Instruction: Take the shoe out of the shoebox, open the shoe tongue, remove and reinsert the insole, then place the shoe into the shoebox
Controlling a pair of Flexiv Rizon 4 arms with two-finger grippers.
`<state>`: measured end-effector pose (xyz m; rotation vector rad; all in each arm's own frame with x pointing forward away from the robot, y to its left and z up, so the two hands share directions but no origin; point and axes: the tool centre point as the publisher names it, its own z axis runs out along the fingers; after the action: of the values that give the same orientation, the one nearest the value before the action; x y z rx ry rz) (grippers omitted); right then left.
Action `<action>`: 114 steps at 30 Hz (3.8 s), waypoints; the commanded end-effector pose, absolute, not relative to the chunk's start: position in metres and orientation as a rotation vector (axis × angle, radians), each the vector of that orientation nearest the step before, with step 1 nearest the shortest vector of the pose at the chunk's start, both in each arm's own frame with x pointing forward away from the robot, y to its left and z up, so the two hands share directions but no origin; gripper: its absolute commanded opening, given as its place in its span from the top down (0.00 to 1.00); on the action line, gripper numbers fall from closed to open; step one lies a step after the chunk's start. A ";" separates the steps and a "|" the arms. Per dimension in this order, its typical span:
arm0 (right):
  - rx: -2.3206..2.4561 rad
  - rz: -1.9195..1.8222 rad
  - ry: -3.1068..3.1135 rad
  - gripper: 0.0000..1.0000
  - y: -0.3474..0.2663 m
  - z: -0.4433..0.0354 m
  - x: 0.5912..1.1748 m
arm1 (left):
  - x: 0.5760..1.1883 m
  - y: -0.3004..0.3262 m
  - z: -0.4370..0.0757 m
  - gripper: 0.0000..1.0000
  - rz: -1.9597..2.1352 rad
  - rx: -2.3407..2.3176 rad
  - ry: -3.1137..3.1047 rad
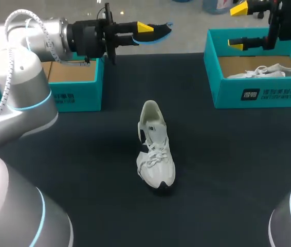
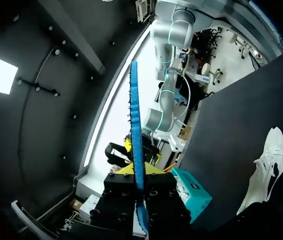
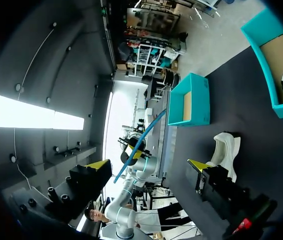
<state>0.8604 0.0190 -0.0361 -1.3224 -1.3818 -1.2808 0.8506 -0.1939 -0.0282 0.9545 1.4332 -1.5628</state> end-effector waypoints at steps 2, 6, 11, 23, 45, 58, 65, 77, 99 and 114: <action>-1.323 -1.278 -1.384 0.00 0.019 -0.036 0.862 | 0.855 -0.192 -0.024 1.00 -1.693 0.955 1.585; -1.323 -1.278 -1.384 0.00 0.019 -0.036 0.862 | 0.855 -0.192 -0.024 1.00 -1.693 0.955 1.585; -1.323 -1.278 -1.384 0.00 0.019 -0.036 0.862 | 0.855 -0.192 -0.024 1.00 -1.693 0.955 1.585; -1.323 -1.278 -1.384 0.00 0.019 -0.036 0.862 | 0.856 -0.181 -0.014 1.00 -2.218 -0.095 1.999; -1.323 -1.278 -1.384 0.00 0.019 -0.036 0.862 | 0.858 -0.177 -0.014 1.00 -2.562 -0.470 2.056; -1.323 -1.278 -1.384 0.00 0.019 -0.036 0.862 | 0.842 -0.177 -0.017 1.00 -2.608 -1.231 2.573; -1.323 -1.278 -1.384 0.00 0.019 -0.036 0.862 | 0.842 -0.175 -0.020 1.00 -2.646 -1.930 2.573; -1.323 -1.278 -1.384 0.00 0.019 -0.036 0.862 | 0.842 -0.175 -0.021 1.00 -2.606 -2.075 2.597; -1.523 -1.105 -1.908 0.00 0.042 0.004 0.848 | 0.859 -0.195 -0.049 1.00 -2.593 -2.014 2.692; -1.862 -0.806 -2.284 0.00 0.072 0.028 0.834 | 0.867 -0.209 -0.056 1.00 -2.549 -2.135 2.689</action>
<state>0.8358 0.0674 0.0215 -1.5435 -2.0452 -1.0635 0.8662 -0.2072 -0.0539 -2.1349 2.6877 -2.5478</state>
